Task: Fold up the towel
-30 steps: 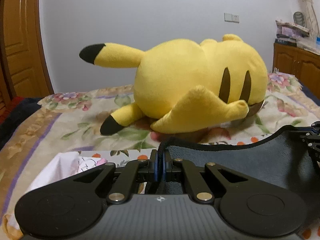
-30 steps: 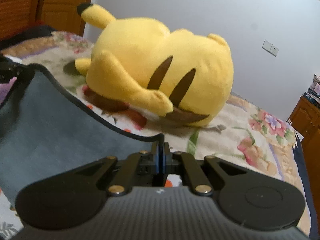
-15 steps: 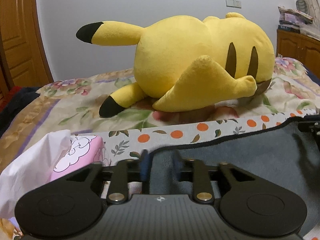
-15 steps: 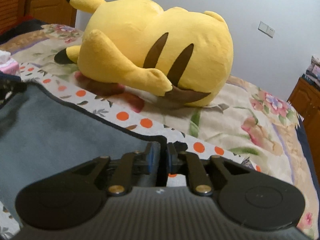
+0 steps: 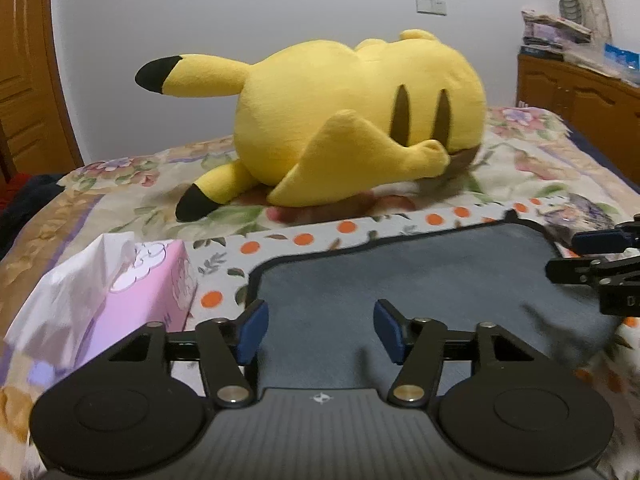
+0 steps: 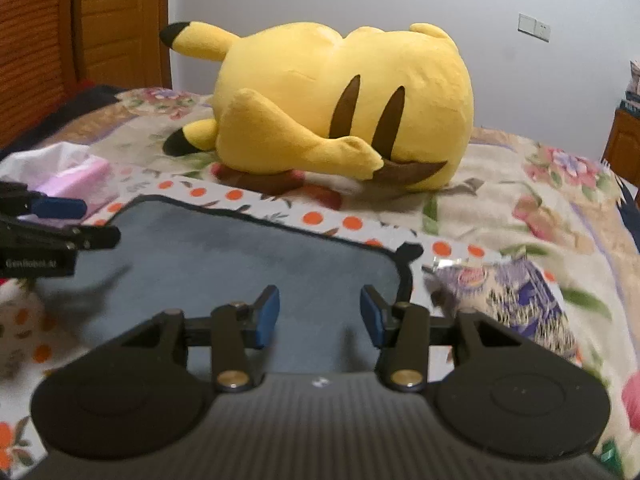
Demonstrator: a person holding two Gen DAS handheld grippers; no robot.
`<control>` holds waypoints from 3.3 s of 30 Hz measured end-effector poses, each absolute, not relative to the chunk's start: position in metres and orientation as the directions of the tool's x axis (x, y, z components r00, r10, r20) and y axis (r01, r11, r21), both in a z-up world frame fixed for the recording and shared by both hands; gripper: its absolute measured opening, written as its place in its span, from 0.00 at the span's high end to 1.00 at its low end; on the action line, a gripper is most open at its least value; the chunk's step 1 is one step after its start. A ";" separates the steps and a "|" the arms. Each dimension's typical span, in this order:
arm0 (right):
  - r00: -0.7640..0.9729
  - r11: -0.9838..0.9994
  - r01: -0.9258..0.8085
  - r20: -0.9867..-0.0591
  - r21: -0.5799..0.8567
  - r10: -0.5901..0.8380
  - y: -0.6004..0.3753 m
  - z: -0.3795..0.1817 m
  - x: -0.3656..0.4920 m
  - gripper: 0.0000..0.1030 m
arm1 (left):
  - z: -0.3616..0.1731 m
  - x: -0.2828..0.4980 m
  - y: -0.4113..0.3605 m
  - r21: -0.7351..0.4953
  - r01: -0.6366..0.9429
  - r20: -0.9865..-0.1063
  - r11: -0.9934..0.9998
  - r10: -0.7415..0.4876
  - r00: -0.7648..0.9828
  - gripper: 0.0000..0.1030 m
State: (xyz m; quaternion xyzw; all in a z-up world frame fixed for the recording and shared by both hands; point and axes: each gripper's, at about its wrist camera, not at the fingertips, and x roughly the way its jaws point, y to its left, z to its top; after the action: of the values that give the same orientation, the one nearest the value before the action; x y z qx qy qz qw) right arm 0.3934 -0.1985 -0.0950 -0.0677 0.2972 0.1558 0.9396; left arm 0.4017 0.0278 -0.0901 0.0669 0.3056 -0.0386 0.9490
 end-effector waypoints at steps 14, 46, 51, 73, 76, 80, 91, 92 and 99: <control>0.788 0.957 -0.289 -0.560 0.033 0.257 -0.221 -0.087 0.314 0.46 | -0.080 0.325 0.023 0.096 0.119 -0.598 0.988 -0.039 0.800 0.19; 0.836 0.966 -0.249 -0.488 0.069 0.250 -0.251 -0.031 0.206 0.08 | -0.013 0.210 0.006 0.113 0.122 -0.558 0.986 -0.039 0.829 0.00; 0.847 0.969 -0.240 -0.473 0.064 0.241 -0.253 -0.022 0.197 0.00 | -0.005 0.198 0.004 0.112 0.111 -0.564 0.987 -0.029 0.825 0.00; 0.881 0.973 -0.224 -0.416 0.058 0.227 -0.255 0.021 0.135 0.00 | 0.045 0.126 -0.004 0.121 0.120 -0.524 0.985 -0.039 0.851 0.00; 0.884 0.973 -0.227 -0.408 0.054 0.228 -0.254 0.025 0.125 0.00 | 0.048 0.116 -0.002 0.114 0.114 -0.520 0.987 -0.039 0.853 0.00; 0.888 0.972 -0.230 -0.398 0.050 0.231 -0.253 0.029 0.114 0.00 | 0.051 0.103 -0.001 0.112 0.110 -0.514 0.988 -0.037 0.857 0.00; 0.893 0.972 -0.232 -0.386 0.046 0.231 -0.252 0.031 0.082 0.00 | 0.042 0.072 0.001 0.099 0.098 -0.520 0.990 -0.033 0.854 0.00; 0.893 0.972 -0.231 -0.386 0.048 0.232 -0.253 0.030 0.080 0.00 | 0.041 0.069 0.002 0.098 0.097 -0.520 0.991 -0.032 0.853 0.00; 0.897 0.974 -0.222 -0.380 0.054 0.225 -0.255 0.026 0.065 0.00 | 0.033 0.054 0.000 0.110 0.093 -0.518 0.990 -0.022 0.855 0.00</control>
State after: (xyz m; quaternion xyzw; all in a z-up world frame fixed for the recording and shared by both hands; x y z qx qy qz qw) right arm 0.0654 -0.2548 0.0261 0.0047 0.1957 0.1147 0.9739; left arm 0.0543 -0.0001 0.0329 0.0656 0.2674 -0.0300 0.9609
